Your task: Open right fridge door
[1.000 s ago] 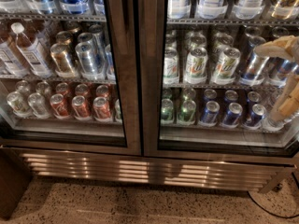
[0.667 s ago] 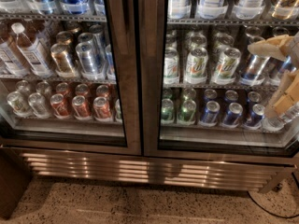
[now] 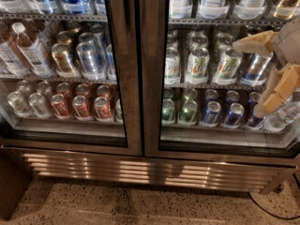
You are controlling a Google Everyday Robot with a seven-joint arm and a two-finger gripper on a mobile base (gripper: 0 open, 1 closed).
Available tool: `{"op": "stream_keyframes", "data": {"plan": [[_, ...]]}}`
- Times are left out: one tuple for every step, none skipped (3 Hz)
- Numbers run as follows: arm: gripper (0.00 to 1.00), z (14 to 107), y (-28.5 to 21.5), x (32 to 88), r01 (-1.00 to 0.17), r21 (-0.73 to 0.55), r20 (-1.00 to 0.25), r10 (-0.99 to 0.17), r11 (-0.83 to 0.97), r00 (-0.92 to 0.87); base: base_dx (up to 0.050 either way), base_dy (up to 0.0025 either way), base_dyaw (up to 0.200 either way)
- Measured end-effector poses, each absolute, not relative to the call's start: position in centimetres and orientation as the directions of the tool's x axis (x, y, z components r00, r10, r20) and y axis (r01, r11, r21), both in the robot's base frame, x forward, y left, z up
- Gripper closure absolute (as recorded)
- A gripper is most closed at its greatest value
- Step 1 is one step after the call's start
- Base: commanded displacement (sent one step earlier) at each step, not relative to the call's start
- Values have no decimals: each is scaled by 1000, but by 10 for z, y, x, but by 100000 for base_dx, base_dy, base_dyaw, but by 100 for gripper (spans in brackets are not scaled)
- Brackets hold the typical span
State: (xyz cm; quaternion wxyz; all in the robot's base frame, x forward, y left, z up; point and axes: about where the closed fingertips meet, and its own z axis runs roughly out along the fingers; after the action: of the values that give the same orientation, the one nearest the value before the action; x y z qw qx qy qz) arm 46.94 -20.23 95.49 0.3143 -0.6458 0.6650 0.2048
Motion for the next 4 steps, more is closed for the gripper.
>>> {"op": "stream_keyframes", "data": {"plan": [[0,965,-166,460,-988,-154,-665,-739,-1,105,0,0,0],[0,970,-139,452,-984,-171,-638,-754,-58,155,0,0,0],[0,970,-139,452,-984,-171,-638,-754,-58,155,0,0,0],[0,969,-134,453,-980,-168,-720,-665,-108,196,0,0,0]]}}
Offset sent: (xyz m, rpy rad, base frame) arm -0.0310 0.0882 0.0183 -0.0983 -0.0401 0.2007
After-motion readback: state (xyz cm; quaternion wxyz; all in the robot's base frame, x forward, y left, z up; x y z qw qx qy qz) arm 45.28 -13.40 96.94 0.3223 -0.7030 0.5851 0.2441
